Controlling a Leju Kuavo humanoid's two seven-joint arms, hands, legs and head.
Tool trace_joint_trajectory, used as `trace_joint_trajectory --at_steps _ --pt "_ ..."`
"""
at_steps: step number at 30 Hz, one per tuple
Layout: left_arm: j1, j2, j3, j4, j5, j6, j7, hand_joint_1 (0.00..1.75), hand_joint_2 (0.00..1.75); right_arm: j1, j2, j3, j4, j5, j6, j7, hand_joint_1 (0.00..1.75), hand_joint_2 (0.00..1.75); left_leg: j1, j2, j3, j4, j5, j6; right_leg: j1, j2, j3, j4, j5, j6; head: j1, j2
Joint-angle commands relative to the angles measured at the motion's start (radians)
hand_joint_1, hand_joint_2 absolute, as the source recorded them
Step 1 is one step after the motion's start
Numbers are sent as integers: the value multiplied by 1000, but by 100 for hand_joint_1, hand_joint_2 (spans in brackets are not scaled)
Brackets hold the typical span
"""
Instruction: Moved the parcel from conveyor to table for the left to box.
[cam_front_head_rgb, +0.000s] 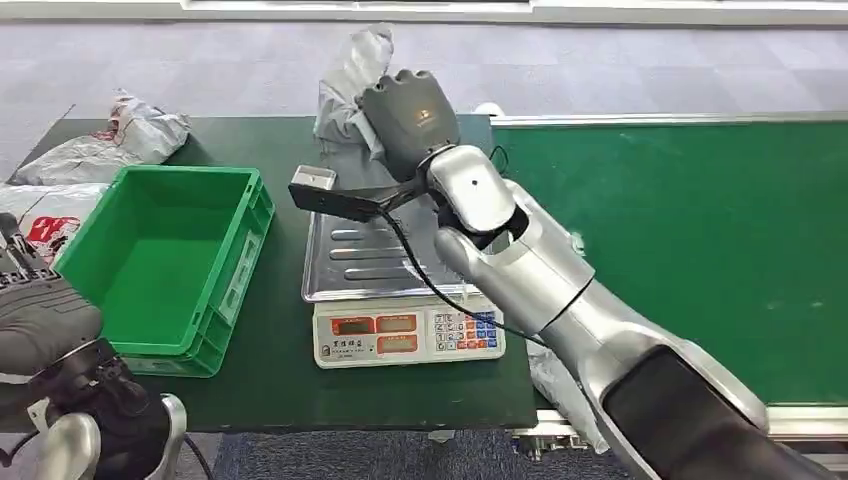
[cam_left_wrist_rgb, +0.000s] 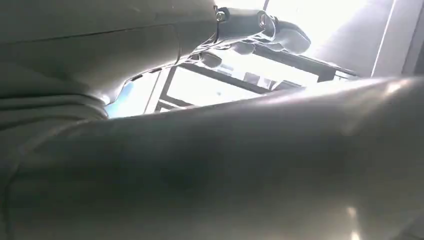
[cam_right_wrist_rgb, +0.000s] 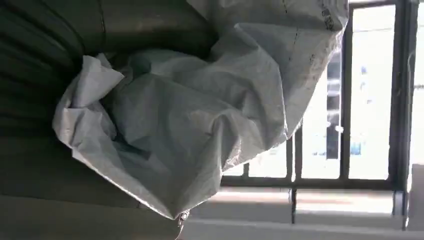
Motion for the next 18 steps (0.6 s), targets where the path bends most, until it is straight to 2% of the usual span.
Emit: trace_joint_trajectory --at_steps 1,3,8,9,10,12,13,16,18 --pt "-55 -20 19 94 -19 -15 46 0 0 99 24 57 185 -34 19 -12 175 175 0 -1 3 -2 1 0 0 -2 3 -2 0 0 0 0" --pt "-52 -33 25 91 -35 -18 54 0 0 114 23 40 205 -45 24 -20 175 175 0 -2 4 -4 1 0 1 -3 4 -4 1 -1 0 0" --pt "-68 -36 21 96 -129 -33 105 0 0 144 23 2 266 -61 89 38 175 175 0 -2 4 -4 1 1 1 -4 5 -4 0 0 0 0" --pt "-72 -34 19 100 -148 -36 116 0 0 146 23 -16 275 -71 106 71 63 175 0 -2 2 -2 1 0 0 -3 3 -2 0 0 0 0" --pt "-77 -37 18 105 -169 -36 124 0 0 153 20 -36 271 -83 128 101 2 175 0 -2 3 -3 1 1 0 -4 4 -3 0 0 0 0" --pt "-82 -41 15 115 -188 -47 142 0 0 176 10 -77 251 -107 135 132 0 175 0 -3 2 -2 1 1 0 -5 3 -2 0 0 0 0" --pt "-84 -41 12 121 -202 -56 151 0 0 185 2 -87 235 -108 144 144 0 0 0 -3 2 -3 2 1 0 -5 3 -3 0 0 0 0" --pt "-88 -47 10 126 -243 -56 158 0 0 207 -22 -114 171 -117 152 153 0 0 0 -4 1 -2 1 0 0 -5 2 -2 0 0 0 0" --pt "-79 -51 14 113 -274 -61 174 0 0 234 -37 -134 64 -124 141 153 0 0 -1 -2 1 -1 1 1 0 -4 1 -1 0 0 0 0"
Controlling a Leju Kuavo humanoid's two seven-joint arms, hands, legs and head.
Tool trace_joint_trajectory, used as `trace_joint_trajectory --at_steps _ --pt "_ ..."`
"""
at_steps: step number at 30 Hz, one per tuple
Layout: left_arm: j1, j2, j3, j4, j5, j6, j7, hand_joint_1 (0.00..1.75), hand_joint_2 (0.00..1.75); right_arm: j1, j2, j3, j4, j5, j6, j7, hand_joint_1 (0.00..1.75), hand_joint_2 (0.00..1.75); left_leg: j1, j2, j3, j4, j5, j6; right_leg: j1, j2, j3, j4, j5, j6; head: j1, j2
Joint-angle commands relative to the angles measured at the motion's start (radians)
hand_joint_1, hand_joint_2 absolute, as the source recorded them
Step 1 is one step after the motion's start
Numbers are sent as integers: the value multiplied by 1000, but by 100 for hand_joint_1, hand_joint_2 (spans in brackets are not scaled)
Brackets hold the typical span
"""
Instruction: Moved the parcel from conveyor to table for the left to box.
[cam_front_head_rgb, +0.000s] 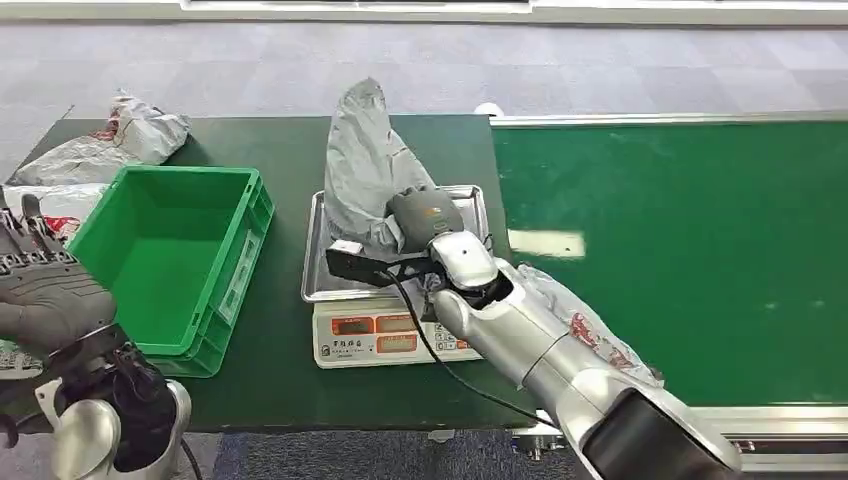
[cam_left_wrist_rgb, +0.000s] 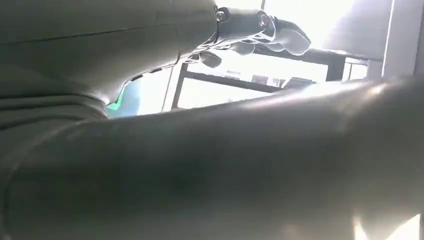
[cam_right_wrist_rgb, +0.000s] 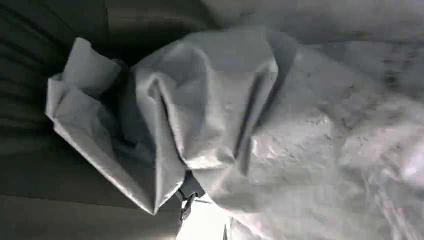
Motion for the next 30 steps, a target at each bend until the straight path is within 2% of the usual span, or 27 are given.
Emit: trace_joint_trajectory --at_steps 1,3,6,7,11,12,16,30 --pt "-29 -26 16 60 -85 -21 42 0 0 72 -63 -122 -155 -25 11 26 0 0 0 -4 1 -2 1 1 1 -5 3 -3 0 0 0 0" --pt "-18 -30 21 52 -105 -26 52 0 0 100 -75 -133 -261 -22 6 41 0 0 0 -2 0 -1 0 1 1 -4 2 -1 0 0 0 0" --pt "-16 -31 22 50 -107 -27 53 0 0 103 -78 -132 -280 -21 13 52 0 0 0 -1 0 -1 0 1 0 -3 1 -1 -1 0 0 0" --pt "-12 -35 26 48 -112 -30 54 0 0 120 -83 -142 -327 -20 -16 47 0 0 0 -1 0 0 0 0 0 -2 1 -1 0 0 0 0" --pt "5 -46 36 32 -137 -31 61 0 0 184 -109 -194 -543 19 -202 -1 0 0 0 -2 0 0 0 1 0 -3 0 -1 -1 0 0 0" --pt "7 -49 34 28 -142 -29 63 0 0 217 -117 -226 -638 46 -330 -51 0 0 0 -2 0 -1 0 1 0 -4 1 -1 -1 0 0 0" --pt "-7 -50 13 47 -160 -21 62 0 0 284 -140 -287 -810 65 -432 -131 0 0 0 -5 -2 0 0 1 0 -6 0 -1 -1 0 0 0" --pt "24 -28 9 35 -173 -2 41 0 0 295 -141 -274 -901 49 -445 -186 0 0 0 0 0 -1 -1 0 0 -1 1 -1 0 0 0 0"
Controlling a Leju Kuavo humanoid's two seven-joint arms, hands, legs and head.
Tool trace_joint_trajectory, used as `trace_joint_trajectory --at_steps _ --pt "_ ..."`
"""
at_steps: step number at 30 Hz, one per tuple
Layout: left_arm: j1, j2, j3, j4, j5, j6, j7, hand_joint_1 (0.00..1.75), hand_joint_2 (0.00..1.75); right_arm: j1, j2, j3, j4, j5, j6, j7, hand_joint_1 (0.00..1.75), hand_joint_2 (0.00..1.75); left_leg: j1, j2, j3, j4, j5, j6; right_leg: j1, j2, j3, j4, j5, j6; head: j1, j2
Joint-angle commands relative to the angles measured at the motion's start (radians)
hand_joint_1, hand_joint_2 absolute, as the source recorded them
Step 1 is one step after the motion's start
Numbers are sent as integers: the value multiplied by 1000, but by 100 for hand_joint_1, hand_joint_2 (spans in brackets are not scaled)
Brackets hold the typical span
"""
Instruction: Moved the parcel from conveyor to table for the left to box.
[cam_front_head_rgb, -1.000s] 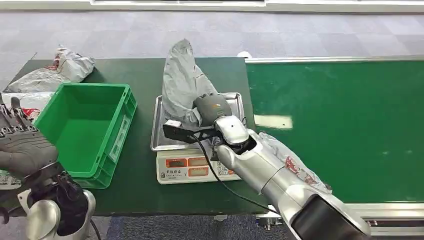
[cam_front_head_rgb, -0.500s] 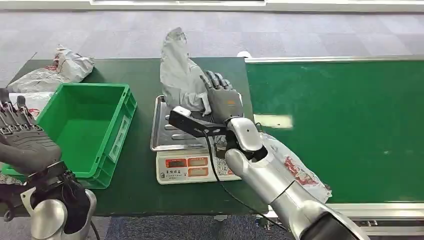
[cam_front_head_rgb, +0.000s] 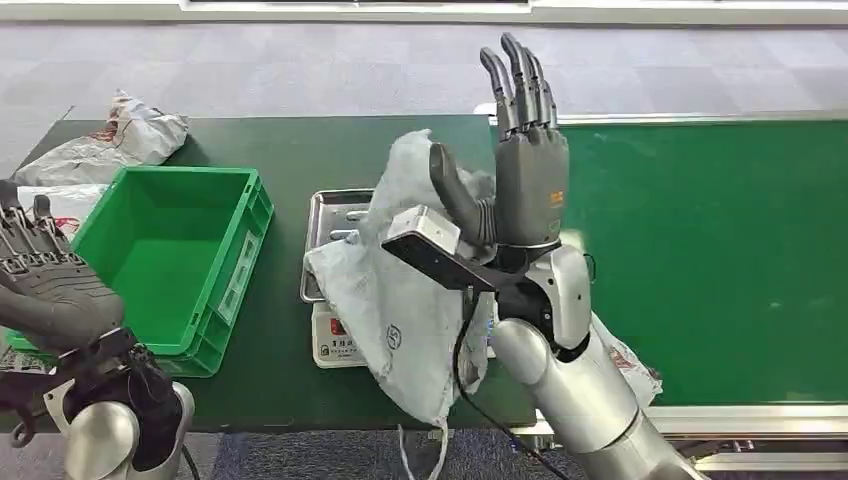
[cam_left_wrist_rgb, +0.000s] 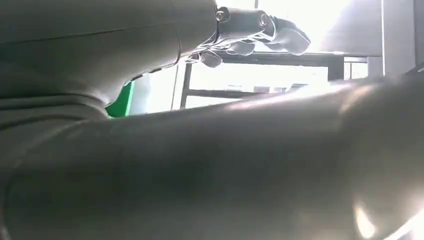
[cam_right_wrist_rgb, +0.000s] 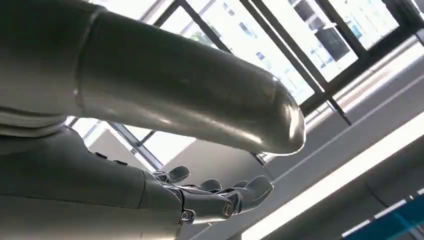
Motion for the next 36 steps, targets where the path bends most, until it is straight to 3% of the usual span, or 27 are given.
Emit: trace_joint_trajectory --at_steps 1,11,18,22,25,26,28,30,34,36 --pt "7 11 2 27 -3 10 -7 0 0 -9 -40 -15 -79 -4 -3 -11 0 0 0 0 0 -1 0 1 0 -1 1 -1 0 0 0 0" --pt "35 28 -5 26 14 12 -20 0 0 -6 -44 -25 -46 -49 -2 -17 0 0 0 1 1 -1 0 0 0 -1 2 -1 0 0 0 0" --pt "67 34 -1 5 20 11 -31 0 0 5 -52 -30 -83 -71 -12 -25 0 0 0 0 2 -1 0 0 0 -2 2 -1 0 0 0 0" --pt "85 43 -4 -6 5 -2 -34 0 0 63 -65 -53 -171 -106 -57 -57 0 0 0 0 1 -1 0 0 0 -2 1 -1 -1 0 0 0" --pt "84 94 -57 -3 -156 -138 25 0 0 173 -96 -92 -327 -157 -128 -146 0 0 0 -3 1 -1 0 0 0 -4 2 -1 -1 0 0 0" --pt "80 82 -52 -3 -165 -148 30 0 0 195 -104 -100 -357 -161 -127 -153 0 0 0 -5 2 -2 0 1 1 -6 4 -3 -2 0 0 0" --pt "77 83 -55 -2 -183 -162 35 0 0 199 -103 -102 -365 -168 -124 -163 0 0 0 -6 2 -2 0 1 0 -8 4 -3 -2 0 0 0" --pt "52 93 -77 3 -265 -266 43 0 0 239 -104 -117 -405 -176 -150 -215 0 0 0 -3 0 -1 -1 1 0 -4 2 -1 -2 -1 0 0" --pt "46 83 -74 6 -273 -273 46 0 0 254 -108 -121 -417 -181 -151 -223 0 0 0 -2 0 0 -1 1 0 -4 1 -1 -2 -1 0 0" --pt "-18 123 -115 41 -347 -356 57 0 0 278 -112 -125 -444 -219 -185 -280 0 0 0 -2 0 -1 -1 1 0 -4 1 -1 -2 -1 0 0"
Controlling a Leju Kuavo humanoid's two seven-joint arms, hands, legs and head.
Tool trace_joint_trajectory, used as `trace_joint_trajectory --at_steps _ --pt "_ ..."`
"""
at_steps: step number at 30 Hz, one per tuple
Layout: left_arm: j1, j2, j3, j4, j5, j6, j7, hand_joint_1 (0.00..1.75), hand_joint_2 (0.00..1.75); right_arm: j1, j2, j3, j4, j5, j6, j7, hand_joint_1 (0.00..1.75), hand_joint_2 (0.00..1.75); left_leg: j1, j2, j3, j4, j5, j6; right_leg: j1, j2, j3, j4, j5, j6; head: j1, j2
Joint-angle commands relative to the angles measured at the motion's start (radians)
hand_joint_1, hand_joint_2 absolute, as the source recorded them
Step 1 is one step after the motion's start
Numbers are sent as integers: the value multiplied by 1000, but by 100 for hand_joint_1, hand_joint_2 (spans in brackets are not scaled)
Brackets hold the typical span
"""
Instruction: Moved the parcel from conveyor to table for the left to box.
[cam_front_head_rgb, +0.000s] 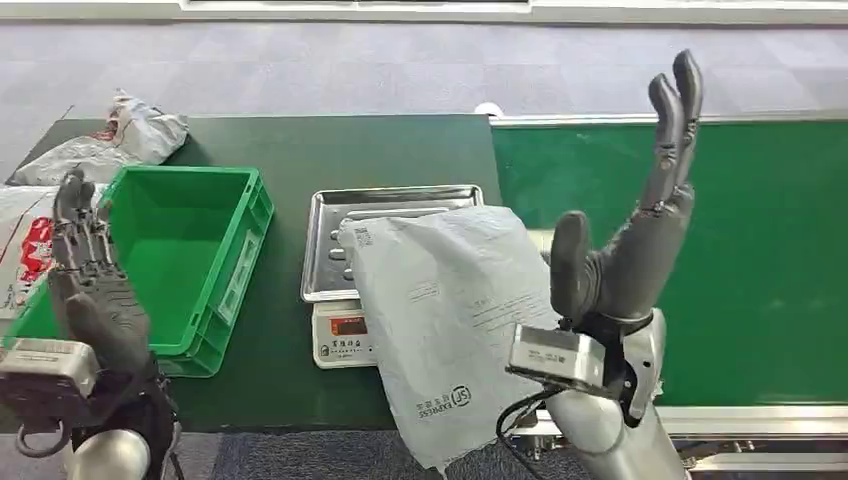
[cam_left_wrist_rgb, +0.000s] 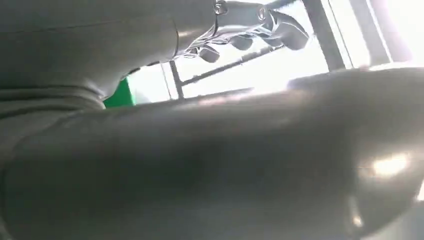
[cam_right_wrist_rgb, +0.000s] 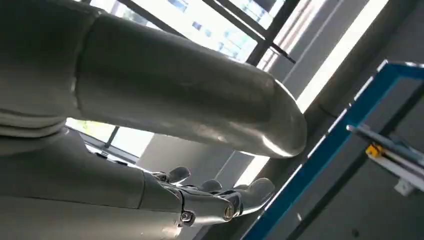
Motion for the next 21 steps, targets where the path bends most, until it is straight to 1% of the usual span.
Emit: trace_joint_trajectory --at_steps 1,2,3,4,5,6,7,8,9,10,11,12,13,14,15,16,17,18,21 --pt "-151 81 -104 98 -85 -144 31 0 0 82 -53 -59 -122 -43 -53 -87 0 0 1 -2 1 -1 0 0 1 -3 2 -2 0 -1 0 0" --pt "-210 100 -129 139 -117 -167 42 0 0 96 -66 -61 -138 -44 -70 -98 0 0 0 -5 0 -1 1 0 1 -6 2 -1 -1 0 0 0" --pt "-283 136 -170 199 -137 -230 63 0 0 114 -96 -62 -151 -44 -101 -116 0 0 1 -8 -1 0 2 0 1 -9 1 0 -1 -1 0 0" --pt "-334 157 -196 245 -132 -277 74 0 0 128 -123 -64 -147 -45 -120 -117 0 0 1 -13 -1 -1 3 0 1 -14 3 -1 -1 -1 0 0" --pt "-389 181 -228 294 -145 -306 74 0 0 148 -145 -76 -140 -52 -128 -115 0 0 1 -13 0 -1 3 0 2 -15 3 -1 -2 -1 0 0" --pt "-458 214 -278 355 -132 -365 69 0 0 178 -158 -106 -130 -76 -128 -137 0 0 1 -13 0 -1 3 1 1 -15 4 -2 -1 0 0 0" --pt "-499 226 -305 391 -119 -407 69 0 0 200 -169 -124 -118 -112 -128 -162 0 0 1 -14 1 -2 4 1 2 -16 5 -3 -1 -1 0 0" --pt "-540 231 -337 424 -115 -450 72 0 175 219 -189 -134 -104 -135 -128 -167 0 0 1 -13 1 -1 4 1 2 -15 5 -3 0 0 0 0" --pt "-589 234 -384 463 -123 -495 75 0 175 246 -186 -161 -99 -158 -128 -191 0 0 1 -12 1 -1 4 0 2 -14 5 -2 0 0 0 0" --pt "-615 237 -413 483 -119 -528 80 0 175 259 -183 -175 -96 -169 -128 -207 0 0 1 -13 0 -1 5 1 2 -16 5 -3 0 0 0 0" --pt "-670 249 -487 517 -127 -597 91 0 175 286 -158 -208 -98 -192 -128 -239 0 0 1 -11 1 -1 4 1 1 -13 4 -2 1 0 0 0" --pt "-706 251 -538 544 -117 -640 100 0 175 302 -136 -230 -100 -197 -128 -260 0 175 1 -12 1 -2 5 1 1 -15 5 -4 2 0 0 0" --pt "-740 251 -588 572 -97 -671 103 0 175 312 -120 -243 -102 -213 -128 -276 0 175 1 -11 0 0 4 1 1 -12 3 -1 1 0 0 0" --pt "-771 245 -634 602 -75 -697 105 0 0 319 -107 -256 -103 -224 -128 -288 0 175 1 -13 0 -1 5 1 1 -14 4 -2 2 0 0 0" --pt "-821 234 -702 641 -40 -739 113 0 0 323 -104 -259 -98 -244 -128 -304 0 175 1 -10 0 -1 5 2 0 -11 3 -2 2 0 0 0" --pt "-829 230 -713 647 -31 -733 116 0 0 322 -103 -260 -96 -245 -128 -307 0 175 1 -9 0 1 4 2 1 -10 3 -1 2 0 0 0" --pt "-835 228 -724 652 -24 -726 119 0 0 320 -102 -259 -93 -245 -128 -308 0 175 1 -11 0 -1 5 2 1 -12 4 -2 2 0 0 0" --pt "-835 228 -724 652 -24 -726 119 0 0 320 -102 -259 -93 -245 -128 -308 0 175 1 -7 0 0 4 2 0 -8 2 -1 2 0 0 0" --pt "-834 242 -730 643 -16 -721 120 0 0 315 -102 -257 -92 -242 -128 -303 0 175 0 -3 1 -1 3 2 0 -4 2 -1 3 0 0 0"
